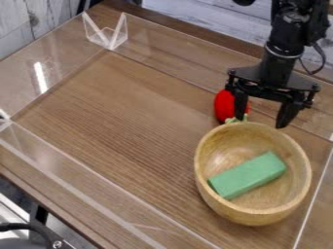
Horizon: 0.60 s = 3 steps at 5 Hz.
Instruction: Move the red fruit to the left side of the table
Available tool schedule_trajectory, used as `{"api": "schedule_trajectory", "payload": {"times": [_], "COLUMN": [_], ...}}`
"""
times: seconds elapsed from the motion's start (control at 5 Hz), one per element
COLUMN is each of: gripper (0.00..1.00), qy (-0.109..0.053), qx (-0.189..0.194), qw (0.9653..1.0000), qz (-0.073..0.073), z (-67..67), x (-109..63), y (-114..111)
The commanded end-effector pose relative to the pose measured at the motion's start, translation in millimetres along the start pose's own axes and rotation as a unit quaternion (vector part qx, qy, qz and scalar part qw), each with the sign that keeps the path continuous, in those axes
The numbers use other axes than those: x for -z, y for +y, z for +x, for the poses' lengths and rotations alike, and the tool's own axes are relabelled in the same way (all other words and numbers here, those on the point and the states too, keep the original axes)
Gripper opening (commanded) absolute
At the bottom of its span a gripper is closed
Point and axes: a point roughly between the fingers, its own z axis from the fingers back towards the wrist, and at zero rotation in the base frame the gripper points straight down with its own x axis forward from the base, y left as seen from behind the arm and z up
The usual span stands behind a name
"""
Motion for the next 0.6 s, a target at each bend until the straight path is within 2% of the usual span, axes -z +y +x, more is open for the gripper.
{"api": "schedule_trajectory", "payload": {"times": [0.0,0.2,0.4], "gripper": [1.0,1.0,0.0], "qy": [-0.026,-0.03,-0.034], "qx": [0.013,-0.016,-0.042], "qw": [0.9995,0.9994,0.9985], "qz": [-0.01,-0.005,-0.005], "z": [7.9,10.1,11.9], "x": [-9.6,-7.2,-9.8], "y": [-2.2,10.1,21.5]}}
